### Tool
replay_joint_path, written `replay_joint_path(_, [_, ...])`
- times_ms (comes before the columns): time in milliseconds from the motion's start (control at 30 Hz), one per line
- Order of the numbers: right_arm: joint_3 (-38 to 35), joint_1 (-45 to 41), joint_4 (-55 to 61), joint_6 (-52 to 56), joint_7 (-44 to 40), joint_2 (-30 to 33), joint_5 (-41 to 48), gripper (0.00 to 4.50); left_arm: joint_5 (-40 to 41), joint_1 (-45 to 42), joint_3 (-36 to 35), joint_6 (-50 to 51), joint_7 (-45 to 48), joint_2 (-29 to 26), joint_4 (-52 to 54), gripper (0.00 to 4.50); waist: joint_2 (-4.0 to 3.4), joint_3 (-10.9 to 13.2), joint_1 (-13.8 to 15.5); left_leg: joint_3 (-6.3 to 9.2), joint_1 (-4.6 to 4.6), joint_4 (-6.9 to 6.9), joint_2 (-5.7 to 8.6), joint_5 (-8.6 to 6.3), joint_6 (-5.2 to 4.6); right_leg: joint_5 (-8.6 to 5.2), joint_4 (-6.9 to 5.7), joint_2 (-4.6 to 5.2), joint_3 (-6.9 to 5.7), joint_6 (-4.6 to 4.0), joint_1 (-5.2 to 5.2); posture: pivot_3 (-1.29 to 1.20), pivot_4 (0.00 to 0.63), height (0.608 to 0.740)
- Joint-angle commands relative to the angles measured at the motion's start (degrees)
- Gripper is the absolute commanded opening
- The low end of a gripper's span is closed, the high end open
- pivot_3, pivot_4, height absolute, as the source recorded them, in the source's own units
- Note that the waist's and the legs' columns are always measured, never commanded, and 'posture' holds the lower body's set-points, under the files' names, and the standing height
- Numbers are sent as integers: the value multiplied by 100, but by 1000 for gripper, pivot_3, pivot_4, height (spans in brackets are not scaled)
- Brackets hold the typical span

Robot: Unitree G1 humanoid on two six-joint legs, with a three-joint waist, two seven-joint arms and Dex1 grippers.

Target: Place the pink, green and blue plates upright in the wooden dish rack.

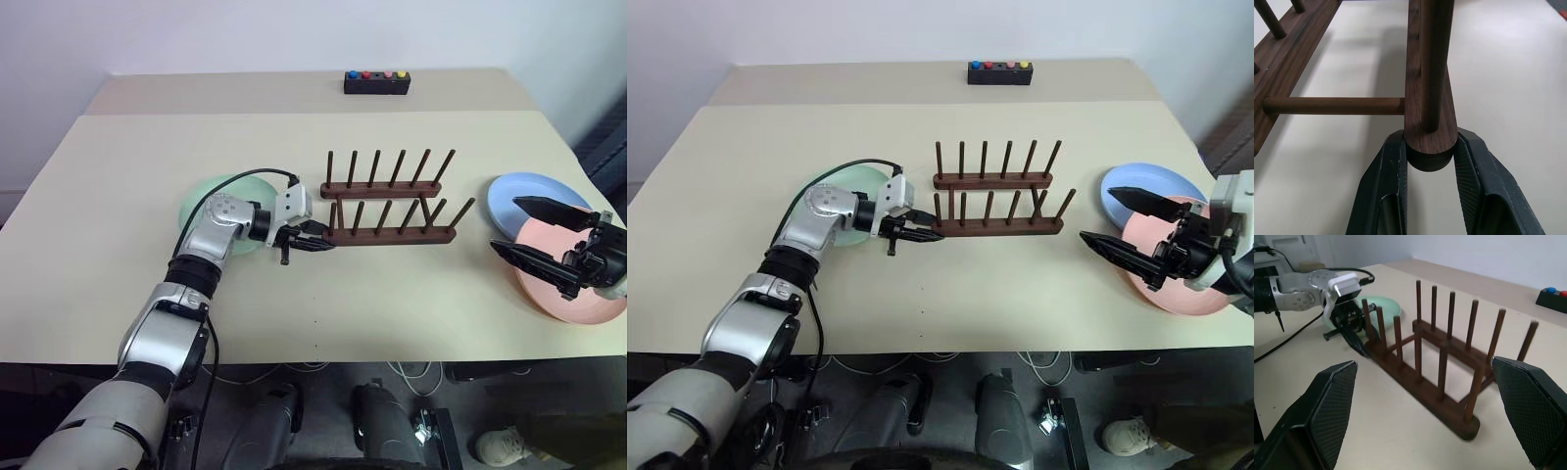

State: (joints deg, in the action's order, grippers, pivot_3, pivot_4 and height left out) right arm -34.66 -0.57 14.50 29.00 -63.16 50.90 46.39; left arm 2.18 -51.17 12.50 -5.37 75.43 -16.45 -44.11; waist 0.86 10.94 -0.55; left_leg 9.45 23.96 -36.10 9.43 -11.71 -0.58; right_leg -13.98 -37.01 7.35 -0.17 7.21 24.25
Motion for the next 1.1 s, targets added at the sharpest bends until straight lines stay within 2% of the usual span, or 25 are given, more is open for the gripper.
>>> replay_joint_path(33, [-200,-21,181,-34,56,32,119,4500,71,-46,-45,26,-203,164,200,729,0,0,5,0,0,0,0,0,0,0,0,0,0,0,0,0,150,740])
replay_joint_path(233, [-50,-119,191,-83,147,-33,86,4500,101,7,-122,379,-717,489,346,729,0,0,0,0,1,-1,0,0,0,0,0,1,0,0,1,0,150,740])
replay_joint_path(467, [154,-269,163,-127,226,-81,46,4500,75,121,10,479,-515,450,384,729,0,0,-1,-1,1,-2,0,0,0,0,-1,-2,0,0,1,0,150,740])
replay_joint_path(533, [182,-278,162,-143,240,-88,40,4500,96,128,6,543,-438,442,389,1761,0,0,4,-1,1,-2,0,0,0,0,-1,-4,0,0,2,0,150,740])
replay_joint_path(600, [202,-277,165,-156,251,-92,38,4500,-18,133,37,369,-548,421,339,2510,0,0,7,0,1,-2,0,0,0,0,-1,-4,0,0,1,0,150,740])
replay_joint_path(733, [245,-305,155,-167,281,-95,32,4500,-3,150,30,403,-550,409,344,4477,0,0,4,0,1,-2,0,0,0,0,-1,-3,0,1,2,0,150,740])
replay_joint_path(833, [297,-339,194,-128,331,-131,78,4500,139,80,-178,759,-756,339,563,4477,0,0,-4,0,1,-3,0,0,0,0,-2,-2,0,0,1,0,150,740])
replay_joint_path(1000, [526,-295,517,100,469,-353,359,4500,1035,89,-655,2645,-622,21,2036,4477,-1,0,-21,2,4,-2,-1,0,0,0,-4,-1,0,1,7,0,150,740])
replay_joint_path(1100, [697,-395,468,107,605,-497,312,3609,1485,217,-788,3635,-594,-376,3096,3605,-4,-2,-23,2,5,-4,0,0,0,0,-5,-6,1,1,8,0,150,740])
